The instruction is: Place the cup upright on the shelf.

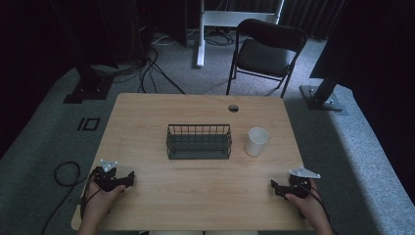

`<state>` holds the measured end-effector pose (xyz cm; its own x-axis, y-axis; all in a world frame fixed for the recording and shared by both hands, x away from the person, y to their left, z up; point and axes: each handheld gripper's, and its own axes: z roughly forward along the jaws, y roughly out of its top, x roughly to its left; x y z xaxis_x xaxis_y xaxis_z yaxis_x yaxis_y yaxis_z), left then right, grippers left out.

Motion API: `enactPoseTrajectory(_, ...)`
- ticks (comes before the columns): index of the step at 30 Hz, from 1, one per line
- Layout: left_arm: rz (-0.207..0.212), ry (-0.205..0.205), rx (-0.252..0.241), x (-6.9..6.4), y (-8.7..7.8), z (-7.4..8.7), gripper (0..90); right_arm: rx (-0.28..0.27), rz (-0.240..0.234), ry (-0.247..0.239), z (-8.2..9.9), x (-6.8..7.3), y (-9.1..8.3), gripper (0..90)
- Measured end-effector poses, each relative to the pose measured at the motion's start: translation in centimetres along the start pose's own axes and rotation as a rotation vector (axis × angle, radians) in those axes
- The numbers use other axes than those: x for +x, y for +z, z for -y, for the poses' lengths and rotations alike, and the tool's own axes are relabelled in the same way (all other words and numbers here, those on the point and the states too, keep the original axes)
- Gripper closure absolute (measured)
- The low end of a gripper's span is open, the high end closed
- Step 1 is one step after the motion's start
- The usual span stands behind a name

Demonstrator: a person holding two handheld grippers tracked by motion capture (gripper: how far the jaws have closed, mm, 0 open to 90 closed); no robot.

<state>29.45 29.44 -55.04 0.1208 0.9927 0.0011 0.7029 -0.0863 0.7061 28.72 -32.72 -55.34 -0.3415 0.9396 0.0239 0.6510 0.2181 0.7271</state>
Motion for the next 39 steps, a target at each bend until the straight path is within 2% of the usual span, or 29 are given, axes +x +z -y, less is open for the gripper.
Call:
enactPoseTrajectory(6,0.0,0.0,0.0,0.0,0.0,0.0,9.3,-0.007,0.001,0.003,-0.3,0.2,0.1,10.9)
enactPoseTrajectory(13,0.0,0.0,0.0,0.0,0.0,0.0,9.3,-0.044,-0.012,-0.01,-1.5,0.4,0.1,10.9)
enactPoseTrajectory(32,0.007,0.008,0.0,0.0,0.0,0.0,9.3,-0.066,-0.013,-0.015,-3.3,0.6,0.8,10.9)
enactPoseTrajectory(39,0.007,0.008,0.0,0.0,0.0,0.0,9.3,-0.073,-0.018,-0.036,-4.4,1.0,1.2,10.9)
